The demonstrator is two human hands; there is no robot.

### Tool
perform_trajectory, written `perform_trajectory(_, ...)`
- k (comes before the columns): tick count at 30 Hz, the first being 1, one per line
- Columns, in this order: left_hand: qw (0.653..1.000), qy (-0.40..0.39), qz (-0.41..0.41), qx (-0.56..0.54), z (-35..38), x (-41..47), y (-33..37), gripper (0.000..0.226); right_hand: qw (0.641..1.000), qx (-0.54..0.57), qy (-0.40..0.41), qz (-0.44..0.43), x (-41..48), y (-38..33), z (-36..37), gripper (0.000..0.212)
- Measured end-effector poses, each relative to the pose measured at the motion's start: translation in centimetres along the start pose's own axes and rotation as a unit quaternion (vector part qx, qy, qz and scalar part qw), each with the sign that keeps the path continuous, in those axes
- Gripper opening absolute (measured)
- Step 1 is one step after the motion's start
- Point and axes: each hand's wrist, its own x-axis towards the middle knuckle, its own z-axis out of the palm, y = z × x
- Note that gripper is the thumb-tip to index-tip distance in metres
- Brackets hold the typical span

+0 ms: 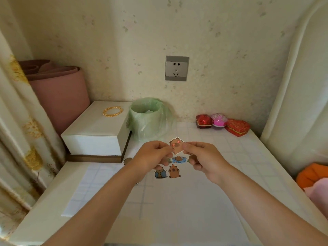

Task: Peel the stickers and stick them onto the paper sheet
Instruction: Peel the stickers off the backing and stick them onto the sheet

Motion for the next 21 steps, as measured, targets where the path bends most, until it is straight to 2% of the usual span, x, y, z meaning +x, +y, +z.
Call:
perform_trajectory(4,1.000,0.022,0.012,0.001,0.5,0.1,0.2,0.010,0.999,0.021,-0.016,0.020,-0.2,0.2,-0.4,0.011)
perform_trajectory(8,0.999,0.029,0.029,0.018,0.7,0.1,0.0,0.008,1.000,-0.014,-0.007,0.011,-0.4,0.5,-0.8,0.010)
perform_trajectory(11,0.996,0.037,0.048,0.066,0.9,0.4,-0.3,0.008,0.993,-0.110,0.029,-0.016,-0.5,0.2,-1.1,0.014)
perform_trajectory(13,0.991,0.038,0.065,0.111,1.2,0.6,-0.6,0.009,0.976,-0.202,0.054,-0.057,-0.1,0.4,-1.4,0.015)
perform_trajectory(15,0.985,0.043,0.084,0.142,1.5,0.7,-0.7,0.012,0.962,-0.247,0.071,-0.091,0.2,0.3,-1.8,0.011)
perform_trajectory(18,0.977,0.033,0.115,0.179,1.5,0.8,-0.6,0.012,0.972,-0.202,0.046,-0.107,0.1,-0.2,-2.4,0.010)
perform_trajectory(21,0.976,0.011,0.133,0.169,1.7,0.9,-0.3,0.012,0.978,-0.184,0.009,-0.103,-0.2,-0.9,-3.0,0.006)
